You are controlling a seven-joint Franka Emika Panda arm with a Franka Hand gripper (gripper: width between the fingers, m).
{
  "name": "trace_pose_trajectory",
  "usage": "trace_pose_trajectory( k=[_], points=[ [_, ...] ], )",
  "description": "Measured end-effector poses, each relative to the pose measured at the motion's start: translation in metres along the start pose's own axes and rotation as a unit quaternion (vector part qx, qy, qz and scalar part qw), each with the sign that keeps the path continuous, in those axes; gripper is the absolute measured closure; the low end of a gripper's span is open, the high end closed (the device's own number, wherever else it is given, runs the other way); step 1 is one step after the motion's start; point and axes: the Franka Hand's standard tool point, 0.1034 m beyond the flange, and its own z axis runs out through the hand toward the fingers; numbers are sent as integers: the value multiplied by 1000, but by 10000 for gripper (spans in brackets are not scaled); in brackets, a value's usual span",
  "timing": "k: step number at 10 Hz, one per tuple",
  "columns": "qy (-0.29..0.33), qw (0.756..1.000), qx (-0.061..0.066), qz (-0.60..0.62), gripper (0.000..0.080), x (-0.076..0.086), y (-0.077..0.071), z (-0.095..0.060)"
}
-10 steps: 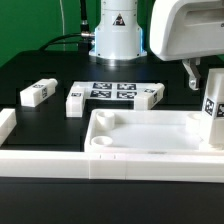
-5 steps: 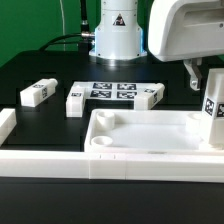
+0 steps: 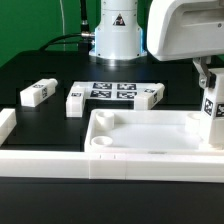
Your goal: Assemble desk
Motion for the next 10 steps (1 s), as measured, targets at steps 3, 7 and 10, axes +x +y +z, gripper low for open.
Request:
trace_pose_trajectory(
  k=[3, 7, 10],
  points=[
    [0, 994, 4, 113, 510, 0, 1, 0],
    [-4, 946, 23, 324, 509, -1, 6, 1],
    [-11, 872, 19, 489, 509, -3, 2, 2]
  ],
)
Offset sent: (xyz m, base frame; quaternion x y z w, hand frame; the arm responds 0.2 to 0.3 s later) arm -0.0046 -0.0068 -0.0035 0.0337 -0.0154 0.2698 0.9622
